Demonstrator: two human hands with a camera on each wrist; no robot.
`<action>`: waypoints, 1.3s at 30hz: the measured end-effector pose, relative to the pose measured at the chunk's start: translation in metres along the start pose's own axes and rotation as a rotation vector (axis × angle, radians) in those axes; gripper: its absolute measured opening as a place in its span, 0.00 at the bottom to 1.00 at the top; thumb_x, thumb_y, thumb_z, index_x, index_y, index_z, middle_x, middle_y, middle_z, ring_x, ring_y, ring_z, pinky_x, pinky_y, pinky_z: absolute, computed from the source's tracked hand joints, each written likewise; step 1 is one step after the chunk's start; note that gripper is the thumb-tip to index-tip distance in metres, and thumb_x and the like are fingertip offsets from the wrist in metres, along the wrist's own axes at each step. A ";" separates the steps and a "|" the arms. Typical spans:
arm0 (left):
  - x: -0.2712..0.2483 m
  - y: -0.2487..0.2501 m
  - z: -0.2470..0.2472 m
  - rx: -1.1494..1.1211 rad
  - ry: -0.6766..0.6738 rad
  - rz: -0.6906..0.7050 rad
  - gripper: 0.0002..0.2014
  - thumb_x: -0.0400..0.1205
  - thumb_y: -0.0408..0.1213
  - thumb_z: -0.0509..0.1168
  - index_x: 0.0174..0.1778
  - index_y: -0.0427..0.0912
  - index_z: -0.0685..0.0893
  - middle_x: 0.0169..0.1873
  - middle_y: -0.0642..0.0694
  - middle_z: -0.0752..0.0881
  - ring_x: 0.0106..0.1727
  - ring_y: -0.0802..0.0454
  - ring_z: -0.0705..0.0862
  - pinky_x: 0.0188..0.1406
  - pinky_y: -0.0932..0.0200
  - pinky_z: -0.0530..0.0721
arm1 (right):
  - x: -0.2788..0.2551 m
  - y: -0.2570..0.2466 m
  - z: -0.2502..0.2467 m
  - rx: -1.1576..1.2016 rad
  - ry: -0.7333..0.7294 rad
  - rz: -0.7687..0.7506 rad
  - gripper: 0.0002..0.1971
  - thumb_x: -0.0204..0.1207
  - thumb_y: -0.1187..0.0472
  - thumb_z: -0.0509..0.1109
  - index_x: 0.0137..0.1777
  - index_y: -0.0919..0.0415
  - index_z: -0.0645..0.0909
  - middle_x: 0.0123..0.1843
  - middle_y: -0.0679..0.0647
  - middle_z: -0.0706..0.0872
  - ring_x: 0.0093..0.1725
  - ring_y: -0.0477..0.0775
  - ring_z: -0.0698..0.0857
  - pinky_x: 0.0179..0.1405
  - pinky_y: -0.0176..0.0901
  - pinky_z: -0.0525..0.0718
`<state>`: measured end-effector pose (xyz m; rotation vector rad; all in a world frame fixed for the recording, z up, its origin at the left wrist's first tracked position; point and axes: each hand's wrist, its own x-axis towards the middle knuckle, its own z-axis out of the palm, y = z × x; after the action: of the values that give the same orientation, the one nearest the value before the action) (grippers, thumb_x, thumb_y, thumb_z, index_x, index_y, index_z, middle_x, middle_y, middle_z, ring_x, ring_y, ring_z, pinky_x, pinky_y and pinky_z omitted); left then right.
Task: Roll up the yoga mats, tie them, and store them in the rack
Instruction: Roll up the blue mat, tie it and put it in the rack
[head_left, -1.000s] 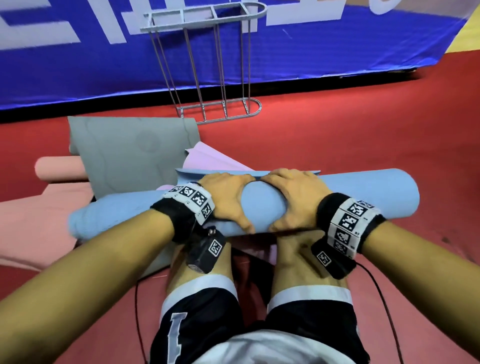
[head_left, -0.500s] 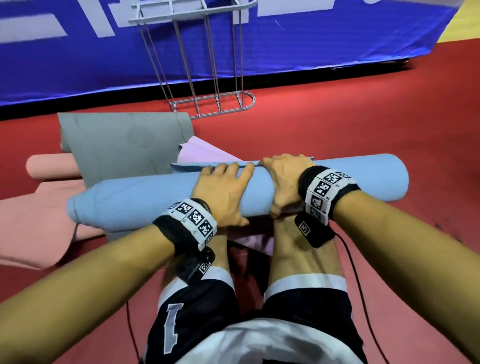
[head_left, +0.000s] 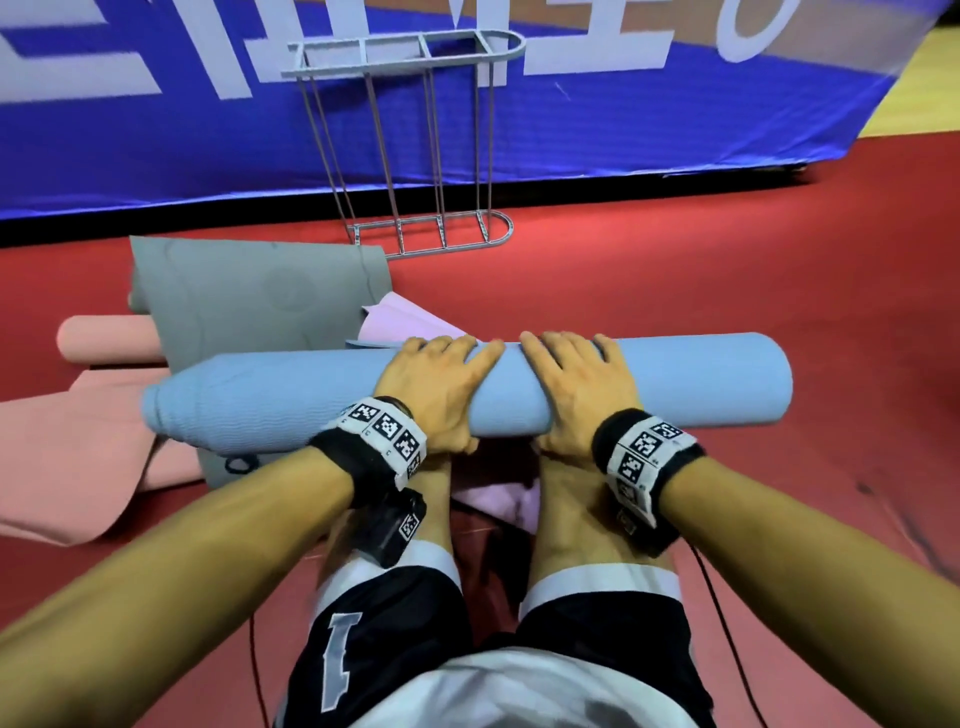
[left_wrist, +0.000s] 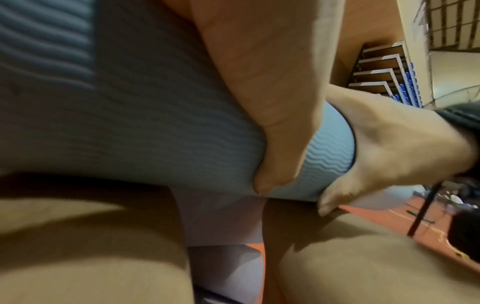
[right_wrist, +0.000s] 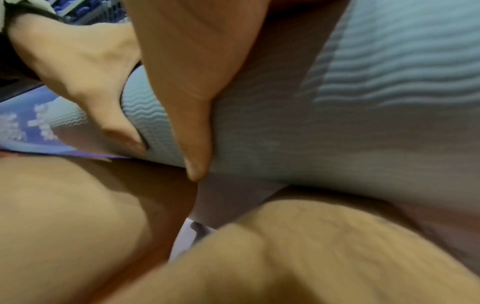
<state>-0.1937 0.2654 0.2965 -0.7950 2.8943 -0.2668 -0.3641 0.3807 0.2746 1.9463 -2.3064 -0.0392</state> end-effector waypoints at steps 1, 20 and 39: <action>0.005 -0.005 -0.009 -0.012 -0.011 -0.003 0.58 0.58 0.63 0.77 0.83 0.53 0.58 0.68 0.48 0.79 0.65 0.42 0.82 0.60 0.45 0.78 | 0.007 0.002 -0.009 0.004 -0.009 0.012 0.60 0.48 0.40 0.83 0.83 0.56 0.66 0.74 0.56 0.78 0.73 0.62 0.78 0.75 0.66 0.69; 0.003 -0.010 -0.044 -0.400 -0.421 0.129 0.48 0.52 0.65 0.85 0.70 0.62 0.77 0.52 0.59 0.88 0.53 0.50 0.86 0.59 0.53 0.84 | 0.003 0.011 -0.069 0.254 -0.574 -0.030 0.43 0.46 0.35 0.87 0.64 0.42 0.75 0.50 0.45 0.87 0.50 0.56 0.87 0.49 0.47 0.85; 0.003 0.009 -0.011 -0.196 -0.189 -0.009 0.59 0.53 0.75 0.76 0.77 0.53 0.63 0.64 0.47 0.81 0.63 0.39 0.83 0.57 0.43 0.82 | 0.042 0.017 -0.050 0.260 -0.567 -0.005 0.54 0.33 0.30 0.84 0.66 0.35 0.71 0.48 0.40 0.87 0.47 0.54 0.86 0.50 0.48 0.87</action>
<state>-0.2024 0.2729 0.3051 -0.8137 2.7670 0.0890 -0.3819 0.3449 0.3293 2.3050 -2.7680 -0.3520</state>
